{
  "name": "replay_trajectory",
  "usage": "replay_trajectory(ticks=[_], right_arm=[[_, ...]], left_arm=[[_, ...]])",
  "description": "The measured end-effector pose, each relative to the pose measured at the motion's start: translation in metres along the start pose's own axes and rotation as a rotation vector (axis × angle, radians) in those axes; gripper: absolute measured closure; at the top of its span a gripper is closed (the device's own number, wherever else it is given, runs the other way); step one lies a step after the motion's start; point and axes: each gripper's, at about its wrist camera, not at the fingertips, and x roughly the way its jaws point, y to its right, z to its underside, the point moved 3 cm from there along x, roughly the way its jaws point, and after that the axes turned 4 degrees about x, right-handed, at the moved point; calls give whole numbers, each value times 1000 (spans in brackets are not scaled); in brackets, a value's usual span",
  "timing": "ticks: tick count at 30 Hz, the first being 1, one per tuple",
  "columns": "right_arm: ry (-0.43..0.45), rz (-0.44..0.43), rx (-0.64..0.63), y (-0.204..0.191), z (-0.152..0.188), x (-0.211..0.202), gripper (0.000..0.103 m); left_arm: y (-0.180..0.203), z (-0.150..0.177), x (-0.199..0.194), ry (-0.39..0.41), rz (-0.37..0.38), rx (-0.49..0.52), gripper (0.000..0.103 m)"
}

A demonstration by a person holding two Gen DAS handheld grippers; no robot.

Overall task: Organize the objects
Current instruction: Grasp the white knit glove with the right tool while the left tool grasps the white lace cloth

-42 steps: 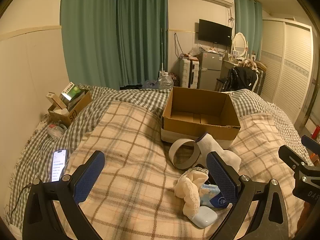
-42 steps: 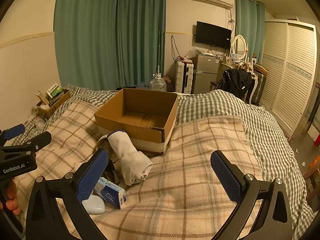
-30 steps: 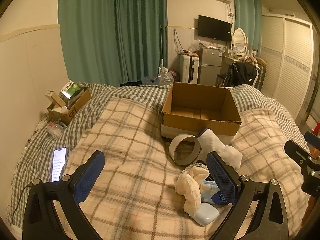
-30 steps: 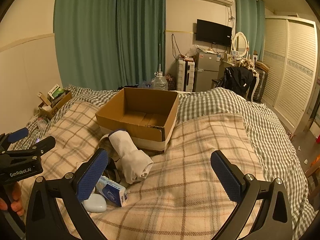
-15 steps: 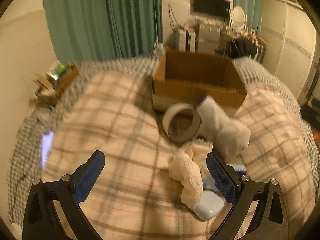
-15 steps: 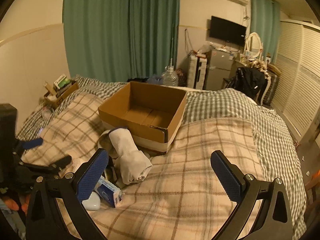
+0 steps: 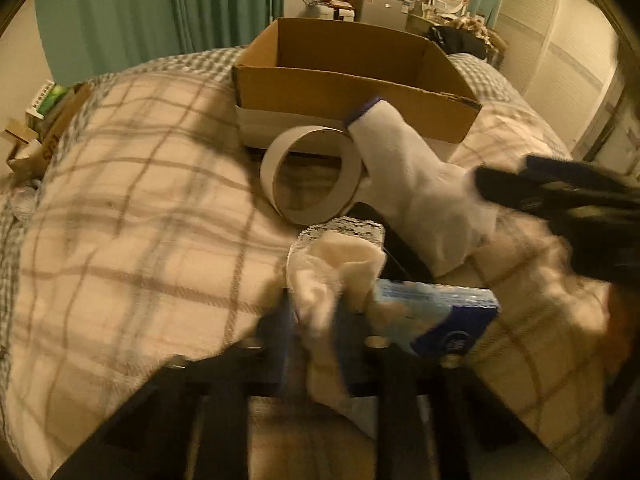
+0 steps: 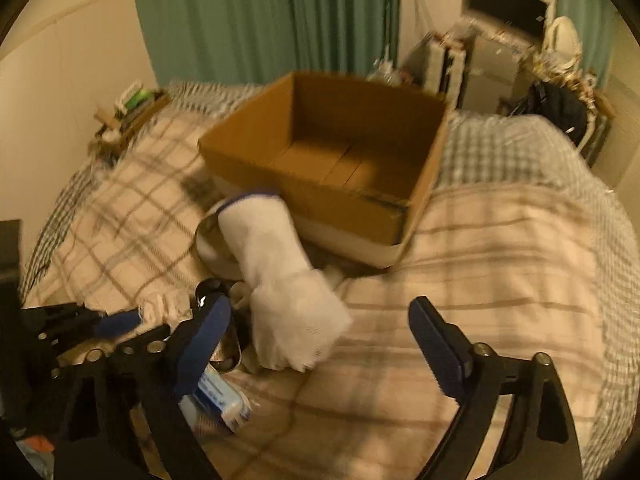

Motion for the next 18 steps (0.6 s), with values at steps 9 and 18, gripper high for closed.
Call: replay_trajectory(ticks=[9, 18], right_arm=[[-80, 64, -43, -18, 14, 34, 56], [78, 110, -85, -23, 0, -44, 69]], left_arm=[[-13, -5, -27, 49, 13, -25, 93], [-23, -32, -88, 178, -2, -17, 93]])
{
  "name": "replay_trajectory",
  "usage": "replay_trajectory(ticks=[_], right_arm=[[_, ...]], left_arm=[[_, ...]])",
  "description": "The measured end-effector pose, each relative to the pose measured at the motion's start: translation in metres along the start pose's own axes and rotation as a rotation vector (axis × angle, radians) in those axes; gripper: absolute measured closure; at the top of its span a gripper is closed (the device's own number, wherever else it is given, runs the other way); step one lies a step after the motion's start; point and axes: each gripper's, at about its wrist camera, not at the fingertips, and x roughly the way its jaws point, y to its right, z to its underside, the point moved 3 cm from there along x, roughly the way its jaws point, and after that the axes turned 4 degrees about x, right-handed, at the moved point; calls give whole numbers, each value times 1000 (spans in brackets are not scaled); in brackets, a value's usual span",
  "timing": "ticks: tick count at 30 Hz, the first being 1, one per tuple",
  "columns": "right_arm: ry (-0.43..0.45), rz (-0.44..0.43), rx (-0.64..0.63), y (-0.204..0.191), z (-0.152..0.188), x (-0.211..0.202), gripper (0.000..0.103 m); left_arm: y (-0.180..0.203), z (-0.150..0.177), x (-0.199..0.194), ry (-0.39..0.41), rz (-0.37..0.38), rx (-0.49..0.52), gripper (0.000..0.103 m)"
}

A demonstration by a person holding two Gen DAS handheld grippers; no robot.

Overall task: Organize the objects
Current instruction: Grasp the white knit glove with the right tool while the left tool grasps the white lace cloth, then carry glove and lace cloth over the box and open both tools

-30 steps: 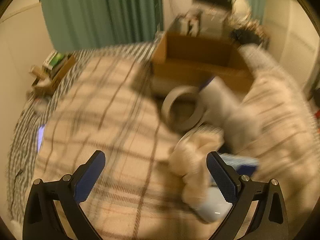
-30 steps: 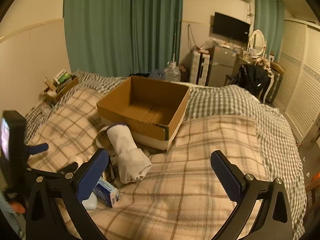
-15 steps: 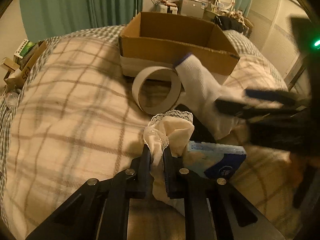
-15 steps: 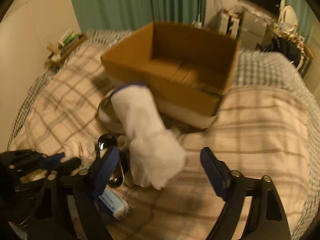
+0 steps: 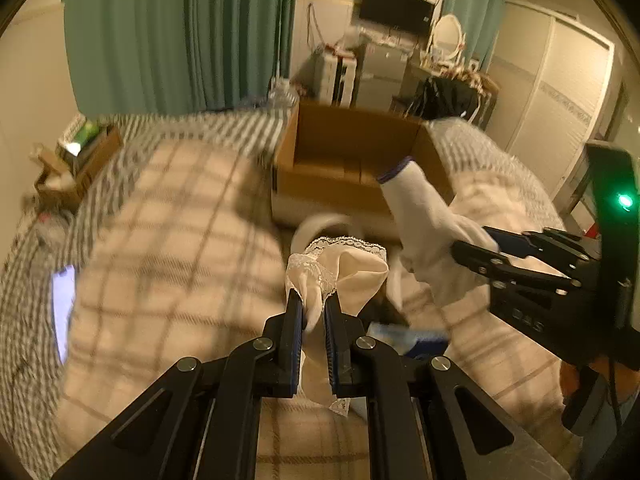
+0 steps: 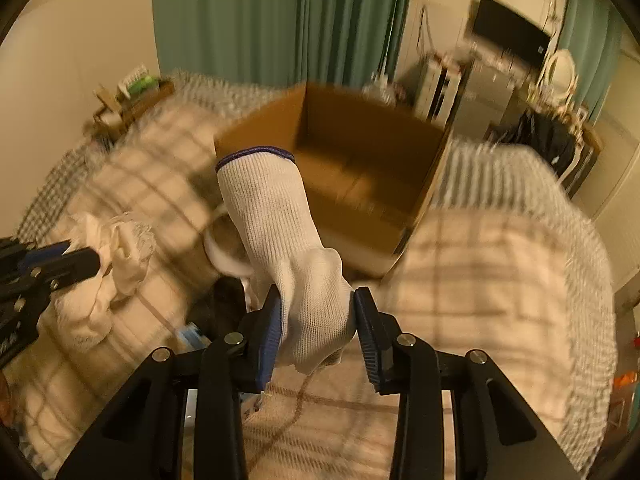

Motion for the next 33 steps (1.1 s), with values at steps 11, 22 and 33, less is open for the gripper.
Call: replay_trajectory(ticks=[11, 22, 33], right_arm=[[251, 72, -41, 16, -104, -114, 69], [216, 97, 3, 60, -191, -38, 69], [30, 35, 18, 77, -151, 120, 67]], left_arm=[[2, -124, -43, 170, -35, 37, 93], [8, -206, 47, 175, -4, 66, 93], [2, -174, 193, -6, 15, 125, 93]])
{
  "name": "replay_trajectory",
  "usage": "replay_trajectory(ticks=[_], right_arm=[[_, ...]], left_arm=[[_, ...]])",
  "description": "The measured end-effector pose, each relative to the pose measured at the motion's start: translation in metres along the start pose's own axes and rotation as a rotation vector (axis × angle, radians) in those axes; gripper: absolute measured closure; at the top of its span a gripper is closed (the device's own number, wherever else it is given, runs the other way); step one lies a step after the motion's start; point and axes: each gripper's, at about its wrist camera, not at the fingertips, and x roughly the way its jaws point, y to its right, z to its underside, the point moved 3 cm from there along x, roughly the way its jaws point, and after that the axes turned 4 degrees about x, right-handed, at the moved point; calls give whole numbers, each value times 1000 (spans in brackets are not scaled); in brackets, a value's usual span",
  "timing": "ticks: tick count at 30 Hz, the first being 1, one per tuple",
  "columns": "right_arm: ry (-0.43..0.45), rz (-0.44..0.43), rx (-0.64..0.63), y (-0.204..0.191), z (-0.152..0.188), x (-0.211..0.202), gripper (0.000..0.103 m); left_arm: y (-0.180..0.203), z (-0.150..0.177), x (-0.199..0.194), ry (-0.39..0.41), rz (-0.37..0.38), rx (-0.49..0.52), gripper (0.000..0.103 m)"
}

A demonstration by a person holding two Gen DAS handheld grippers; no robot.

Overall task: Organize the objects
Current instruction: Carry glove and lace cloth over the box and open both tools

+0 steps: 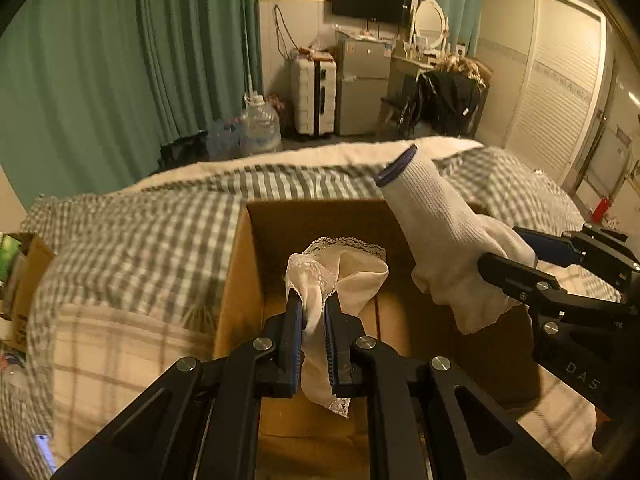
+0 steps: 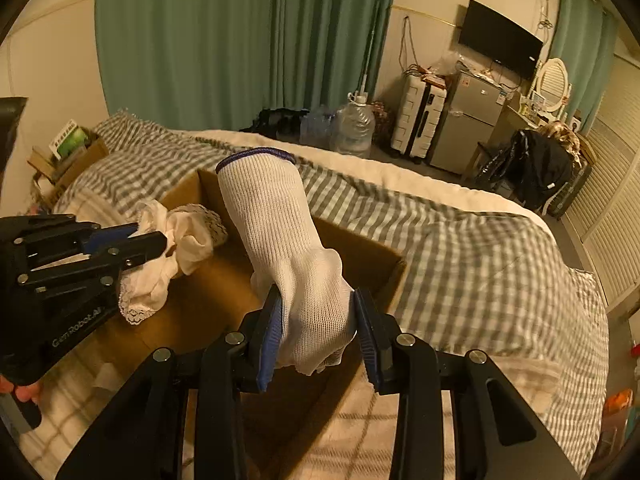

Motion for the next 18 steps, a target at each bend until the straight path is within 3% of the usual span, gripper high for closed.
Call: replay_trajectory(ticks=[3, 4, 5, 6, 7, 8, 12, 14, 18], right_arm=[[22, -52, 27, 2, 6, 0, 54], [32, -64, 42, 4, 6, -2, 42], [45, -71, 59, 5, 8, -6, 32], [65, -69, 80, 7, 7, -15, 31], [76, -64, 91, 9, 6, -21, 30], [85, -62, 96, 9, 3, -29, 30], [112, -55, 112, 11, 0, -80, 25], [121, -47, 109, 12, 0, -105, 24], [160, -11, 77, 2, 5, -167, 22]], left_arm=[[4, 1, 2, -1, 15, 4, 88], [4, 1, 0, -1, 18, 10, 81], [6, 1, -5, 0, 21, 21, 70], [9, 1, -10, 4, 17, 28, 61], [11, 2, -20, 17, 4, 41, 37], [14, 2, -30, 29, -7, 50, 22], [23, 6, -72, 64, -13, 69, 17], [23, 11, -99, 64, -8, 56, 9], [19, 22, -145, 63, -2, 19, 7]])
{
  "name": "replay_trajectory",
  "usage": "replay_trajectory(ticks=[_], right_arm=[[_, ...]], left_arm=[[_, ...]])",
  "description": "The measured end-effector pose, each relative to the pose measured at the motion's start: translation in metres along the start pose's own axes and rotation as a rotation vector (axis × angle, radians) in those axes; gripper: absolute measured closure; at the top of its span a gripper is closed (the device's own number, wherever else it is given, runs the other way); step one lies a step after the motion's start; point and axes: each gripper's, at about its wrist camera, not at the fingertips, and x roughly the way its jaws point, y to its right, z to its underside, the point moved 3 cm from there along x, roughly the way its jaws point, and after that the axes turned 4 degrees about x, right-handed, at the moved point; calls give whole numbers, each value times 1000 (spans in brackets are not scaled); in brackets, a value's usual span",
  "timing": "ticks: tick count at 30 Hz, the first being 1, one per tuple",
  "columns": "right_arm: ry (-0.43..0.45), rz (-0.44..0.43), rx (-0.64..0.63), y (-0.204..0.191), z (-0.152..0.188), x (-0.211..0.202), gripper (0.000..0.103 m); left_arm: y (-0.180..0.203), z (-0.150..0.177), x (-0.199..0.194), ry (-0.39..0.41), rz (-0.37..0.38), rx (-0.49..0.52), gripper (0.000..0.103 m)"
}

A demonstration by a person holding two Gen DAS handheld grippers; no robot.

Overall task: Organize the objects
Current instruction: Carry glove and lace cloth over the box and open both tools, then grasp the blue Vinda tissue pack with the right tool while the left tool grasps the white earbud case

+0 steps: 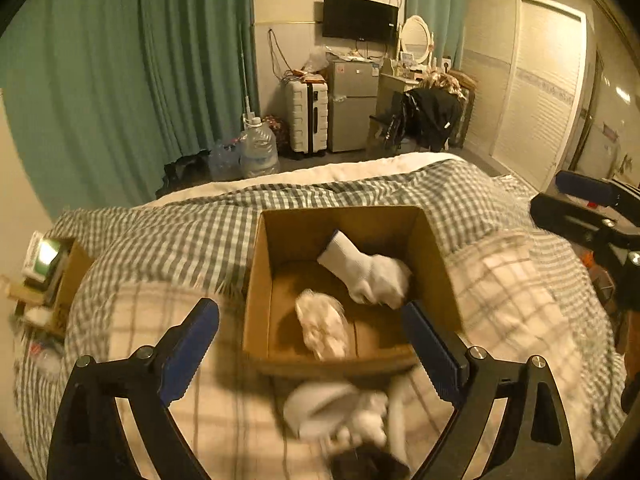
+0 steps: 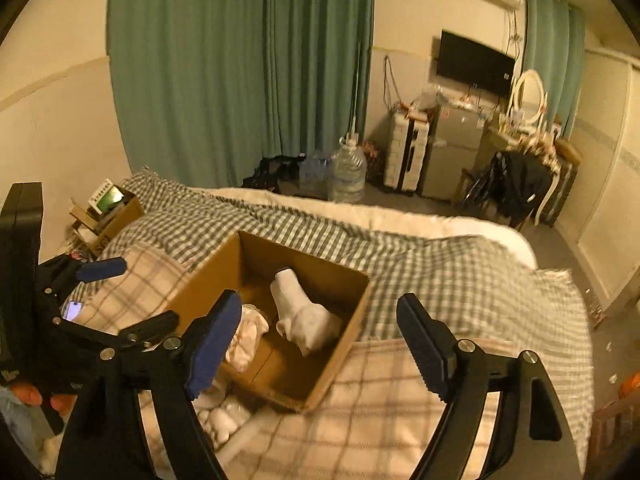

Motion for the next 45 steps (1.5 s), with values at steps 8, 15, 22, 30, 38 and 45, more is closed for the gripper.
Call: replay_trajectory(ticks=[8, 15, 22, 30, 38, 45], right_arm=[[48, 21, -39, -18, 28, -89, 18], [-18, -35, -19, -43, 101, -85, 18], [-186, -101, -47, -75, 177, -15, 18], [-367, -160, -76, -94, 223, 43, 33], [-263, -122, -64, -84, 208, 8, 73], [-182, -30, -7, -52, 191, -19, 80]], left_arm=[[-15, 38, -92, 75, -58, -53, 1], [-20, 102, -93, 60, -95, -112, 1], [-15, 162, -47, -31, -176, -134, 1], [-13, 191, -17, -115, -151, -128, 1], [9, 197, -14, -164, -161, -84, 1], [63, 207, -9, -224, -20, 15, 1]])
